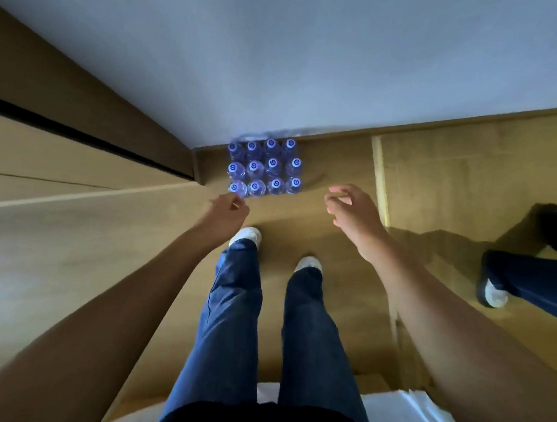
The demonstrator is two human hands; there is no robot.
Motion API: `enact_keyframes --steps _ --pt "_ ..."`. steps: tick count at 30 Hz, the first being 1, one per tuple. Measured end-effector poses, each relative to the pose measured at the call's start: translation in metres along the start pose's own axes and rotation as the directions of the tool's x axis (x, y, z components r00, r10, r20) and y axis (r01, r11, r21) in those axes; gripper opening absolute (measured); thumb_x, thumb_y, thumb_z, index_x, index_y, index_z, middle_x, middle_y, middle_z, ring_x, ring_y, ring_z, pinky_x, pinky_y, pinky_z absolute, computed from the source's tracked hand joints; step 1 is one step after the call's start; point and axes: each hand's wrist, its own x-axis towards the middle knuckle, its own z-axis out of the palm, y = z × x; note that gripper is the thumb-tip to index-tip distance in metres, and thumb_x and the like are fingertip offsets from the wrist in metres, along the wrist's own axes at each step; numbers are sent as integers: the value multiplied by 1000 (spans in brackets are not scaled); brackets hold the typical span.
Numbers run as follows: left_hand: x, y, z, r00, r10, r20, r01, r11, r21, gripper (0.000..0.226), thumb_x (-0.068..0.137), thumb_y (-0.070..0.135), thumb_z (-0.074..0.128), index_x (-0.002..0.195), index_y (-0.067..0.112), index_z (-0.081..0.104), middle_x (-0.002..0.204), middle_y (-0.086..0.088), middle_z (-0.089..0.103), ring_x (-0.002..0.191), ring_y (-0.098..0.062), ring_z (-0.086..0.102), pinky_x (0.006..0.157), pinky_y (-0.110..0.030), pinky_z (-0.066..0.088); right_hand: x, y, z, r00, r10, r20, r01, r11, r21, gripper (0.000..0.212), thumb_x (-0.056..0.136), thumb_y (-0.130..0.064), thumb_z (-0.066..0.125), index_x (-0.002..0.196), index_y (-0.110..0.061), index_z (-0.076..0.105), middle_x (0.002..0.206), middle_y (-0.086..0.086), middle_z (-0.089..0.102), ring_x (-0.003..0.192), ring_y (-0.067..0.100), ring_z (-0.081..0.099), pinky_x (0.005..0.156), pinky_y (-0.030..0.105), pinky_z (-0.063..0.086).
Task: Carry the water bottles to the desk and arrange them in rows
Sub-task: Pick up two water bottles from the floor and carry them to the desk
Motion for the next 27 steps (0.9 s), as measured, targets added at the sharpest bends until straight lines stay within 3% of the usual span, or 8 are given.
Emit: enact_keyframes --steps 3,7,11,15,20,24,27 --pt "12 -19 33 999 -25 -38 25 1000 -12 14 94 23 54 98 13 63 91 -3 63 77 -18 57 60 -24 41 25 26 -1 999 -20 40 22 999 -30 27 96 -24 58 122 -19 61 122 6 65 113 22 62 101 45 50" --pt "33 -45 72 995 -39 -90 32 997 -74 5 91 22 59 87 20 61 85 4 64 83 -18 58 73 -28 43 61 61 5 998 -21 61 24 998 -52 28 94 -19 59 122 -16 62 117 6 66 110 22 63 96 42 53" --pt "60 -71 107 996 -47 -80 39 995 -97 17 90 20 62 77 31 58 79 13 62 80 -12 60 69 -25 43 98 94 24 998 0 69 3 999 -54 28 94 -22 63 122 -17 62 116 5 66 107 21 64 97 42 53" --pt "102 -95 136 996 -32 -83 28 998 -52 2 92 24 62 94 24 60 90 7 64 90 -14 60 77 -27 42 144 127 50 996 4 86 0 999 -43 30 94 -24 65 123 -17 61 116 2 66 104 18 63 95 40 54" --pt "176 -118 170 994 33 -101 -34 999 -9 25 93 24 63 115 13 62 109 0 64 99 -13 58 80 -23 38 214 172 88 997 -26 70 30 998 -55 35 91 -25 69 124 -15 61 122 7 67 106 22 64 84 31 51" --pt "244 -136 197 984 118 -136 -109 991 71 46 92 26 65 133 10 52 134 -10 56 121 -26 52 89 -26 35 277 206 113 997 -44 57 46 998 -42 37 90 -25 69 125 -16 61 123 6 66 102 16 63 76 23 44" --pt "296 -149 216 962 207 -176 -195 977 84 59 88 26 70 138 10 45 138 -12 52 126 -28 48 92 -27 34 327 228 130 997 -65 38 67 997 -49 40 88 -23 72 126 -18 60 124 4 63 98 14 61 66 17 43"
